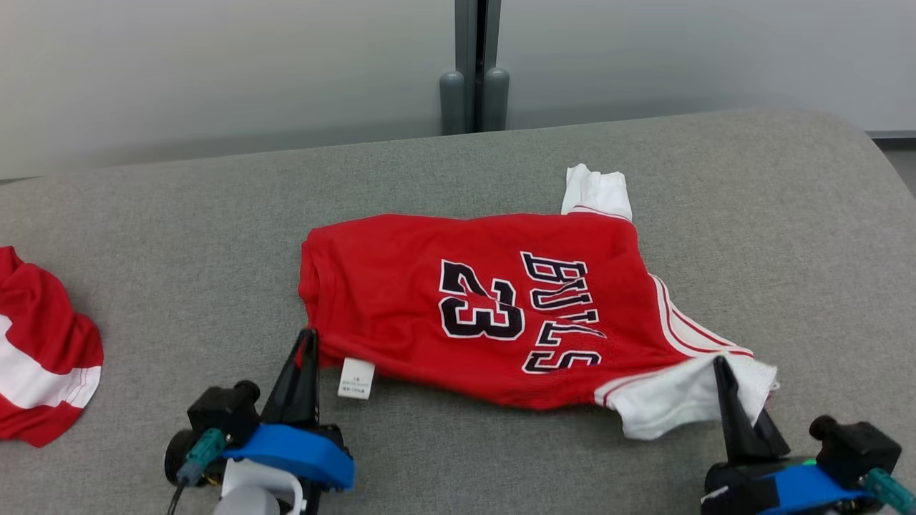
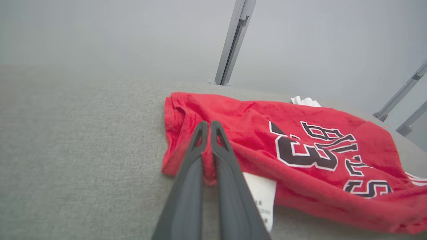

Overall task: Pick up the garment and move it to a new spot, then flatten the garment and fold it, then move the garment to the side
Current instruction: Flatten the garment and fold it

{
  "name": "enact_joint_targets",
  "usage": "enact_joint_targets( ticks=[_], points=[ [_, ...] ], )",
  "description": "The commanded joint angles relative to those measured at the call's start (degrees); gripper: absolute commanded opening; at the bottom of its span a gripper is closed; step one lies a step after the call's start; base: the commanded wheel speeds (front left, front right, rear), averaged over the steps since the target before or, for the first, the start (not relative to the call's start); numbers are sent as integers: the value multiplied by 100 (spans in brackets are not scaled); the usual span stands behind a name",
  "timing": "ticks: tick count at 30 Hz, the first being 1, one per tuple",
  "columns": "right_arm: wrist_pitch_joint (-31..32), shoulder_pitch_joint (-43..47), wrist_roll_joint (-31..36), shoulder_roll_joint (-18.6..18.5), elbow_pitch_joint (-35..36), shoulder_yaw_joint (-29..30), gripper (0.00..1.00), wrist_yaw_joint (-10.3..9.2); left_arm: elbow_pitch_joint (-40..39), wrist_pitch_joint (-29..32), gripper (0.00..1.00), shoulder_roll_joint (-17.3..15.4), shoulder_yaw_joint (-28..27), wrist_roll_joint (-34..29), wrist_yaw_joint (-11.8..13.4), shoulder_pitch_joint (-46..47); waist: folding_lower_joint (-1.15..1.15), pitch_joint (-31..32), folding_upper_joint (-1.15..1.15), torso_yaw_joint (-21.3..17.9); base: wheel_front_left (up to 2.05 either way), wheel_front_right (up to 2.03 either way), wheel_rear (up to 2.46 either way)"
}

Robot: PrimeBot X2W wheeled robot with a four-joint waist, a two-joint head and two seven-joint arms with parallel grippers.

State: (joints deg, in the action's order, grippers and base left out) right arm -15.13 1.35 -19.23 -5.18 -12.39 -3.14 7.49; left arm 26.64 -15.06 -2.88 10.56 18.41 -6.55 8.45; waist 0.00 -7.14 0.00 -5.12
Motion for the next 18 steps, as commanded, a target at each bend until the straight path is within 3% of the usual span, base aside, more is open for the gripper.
enact_joint_targets(
  ticks=[1,9,18],
  points=[
    [-2,-170,-57,-57,113,6,0,1,-81,-15,0,-35,-28,-50,-37,209,0,-44,0,-3,0,0,0],
    [-2,-1795,-459,-370,161,-106,0,1,80,84,0,-364,214,10,-101,1775,0,-549,0,-102,0,0,0],
    [138,-5099,-1025,-792,-1019,-542,0,1,634,702,0,-913,522,332,-107,4854,0,-1594,0,-255,0,0,0]
  ],
)
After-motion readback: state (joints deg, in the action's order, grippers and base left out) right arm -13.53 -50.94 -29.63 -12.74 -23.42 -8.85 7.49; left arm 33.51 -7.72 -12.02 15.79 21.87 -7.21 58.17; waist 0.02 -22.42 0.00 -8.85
